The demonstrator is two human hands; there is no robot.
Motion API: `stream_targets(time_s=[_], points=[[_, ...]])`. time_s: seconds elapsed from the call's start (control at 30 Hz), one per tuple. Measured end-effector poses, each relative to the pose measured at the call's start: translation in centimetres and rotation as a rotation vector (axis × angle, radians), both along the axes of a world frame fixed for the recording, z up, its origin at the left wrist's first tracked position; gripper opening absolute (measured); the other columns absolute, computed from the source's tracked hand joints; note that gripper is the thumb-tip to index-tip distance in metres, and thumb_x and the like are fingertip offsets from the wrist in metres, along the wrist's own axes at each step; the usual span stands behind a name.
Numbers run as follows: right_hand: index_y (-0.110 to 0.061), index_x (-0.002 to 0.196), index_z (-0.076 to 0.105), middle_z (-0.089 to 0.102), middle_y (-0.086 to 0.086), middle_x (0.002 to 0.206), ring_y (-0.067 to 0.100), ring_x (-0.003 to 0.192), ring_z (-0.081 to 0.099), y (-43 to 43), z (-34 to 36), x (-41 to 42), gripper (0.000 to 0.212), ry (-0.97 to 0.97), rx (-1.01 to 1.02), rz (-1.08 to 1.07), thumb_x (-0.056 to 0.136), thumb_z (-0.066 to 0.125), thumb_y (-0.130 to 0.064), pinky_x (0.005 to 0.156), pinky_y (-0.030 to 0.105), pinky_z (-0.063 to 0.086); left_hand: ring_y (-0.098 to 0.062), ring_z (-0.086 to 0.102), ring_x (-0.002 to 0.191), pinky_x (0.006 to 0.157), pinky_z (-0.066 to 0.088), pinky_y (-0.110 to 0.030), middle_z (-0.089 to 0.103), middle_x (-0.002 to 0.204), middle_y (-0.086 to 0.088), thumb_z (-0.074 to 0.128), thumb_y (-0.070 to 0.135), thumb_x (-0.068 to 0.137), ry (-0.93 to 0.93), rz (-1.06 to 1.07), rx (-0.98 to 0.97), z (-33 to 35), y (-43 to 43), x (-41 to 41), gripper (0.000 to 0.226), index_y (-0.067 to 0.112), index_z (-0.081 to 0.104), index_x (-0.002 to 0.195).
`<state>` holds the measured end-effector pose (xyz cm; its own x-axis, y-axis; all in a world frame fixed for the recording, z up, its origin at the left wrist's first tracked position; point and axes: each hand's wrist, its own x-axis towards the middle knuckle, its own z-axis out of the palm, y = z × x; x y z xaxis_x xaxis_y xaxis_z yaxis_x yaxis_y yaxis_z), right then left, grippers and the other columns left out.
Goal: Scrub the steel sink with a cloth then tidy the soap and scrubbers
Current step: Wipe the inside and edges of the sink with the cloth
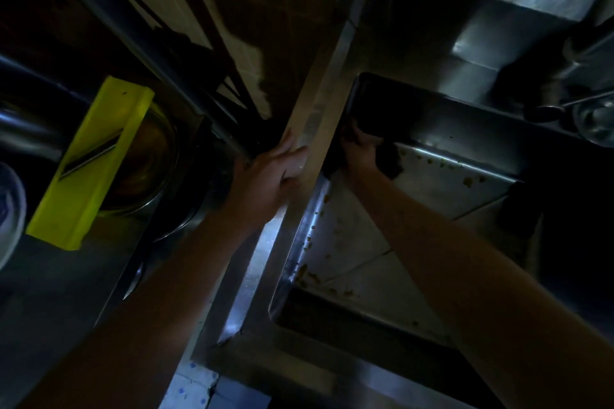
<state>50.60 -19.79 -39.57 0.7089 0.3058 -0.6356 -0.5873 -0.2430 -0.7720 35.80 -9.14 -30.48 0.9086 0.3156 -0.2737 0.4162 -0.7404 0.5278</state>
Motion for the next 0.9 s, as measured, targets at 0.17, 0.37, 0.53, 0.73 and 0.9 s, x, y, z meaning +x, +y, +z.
stream_targets(time_s=[0.17,0.37,0.53,0.73,0.9], points=[[-0.001,0.127,0.056,0.062,0.023,0.115,0.037,0.109,0.059,-3.0,-4.5,-12.1,0.033,0.283,-0.144,0.015,0.094,0.049,-0.002,0.092,0.043,0.050,-0.010,0.029,0.137,0.107,0.019,-0.055,0.014,0.154,0.018,0.063,0.018,0.087,-0.002,0.027,0.029,-0.1,-0.2,0.2,0.057,0.036,0.042,0.136],[0.010,0.117,0.058,0.059,0.015,0.087,0.020,0.065,0.060,-3.9,-4.0,-16.3,0.028,0.449,-0.241,-0.005,0.093,0.046,0.000,0.053,0.022,0.046,-0.021,0.021,0.141,0.107,0.017,-0.058,0.012,0.156,0.011,0.057,0.018,0.090,0.037,-0.028,0.123,0.0,-0.5,0.2,0.055,0.034,0.037,0.139],[0.010,0.125,0.049,0.063,0.000,0.076,0.016,0.070,0.066,-1.5,0.7,-6.6,0.033,0.217,0.018,-0.104,0.094,0.041,0.008,0.060,0.022,0.049,-0.028,0.016,0.142,0.108,0.018,-0.059,0.012,0.157,0.003,0.050,0.017,0.093,-0.006,-0.016,0.159,0.4,-1.4,-1.1,0.052,0.033,0.035,0.139],[-0.005,0.136,0.044,0.053,0.003,0.112,0.010,0.089,0.054,-0.7,3.0,-3.2,0.046,-0.031,-0.051,0.103,0.091,0.044,0.006,0.085,0.027,0.045,-0.019,0.013,0.143,0.107,0.019,-0.055,0.007,0.157,0.008,0.042,0.022,0.093,0.055,-0.007,0.262,0.0,-3.6,-5.7,0.050,0.034,0.030,0.140],[0.000,0.119,0.061,0.065,0.021,0.114,0.032,0.107,0.062,-3.6,0.4,-12.7,0.029,0.115,-0.177,0.196,0.093,0.054,-0.011,0.097,0.042,0.050,-0.025,0.017,0.142,0.106,0.024,-0.058,0.017,0.156,0.000,0.038,0.025,0.089,0.008,0.064,0.184,0.7,-5.2,-9.1,0.050,0.027,0.037,0.140]])
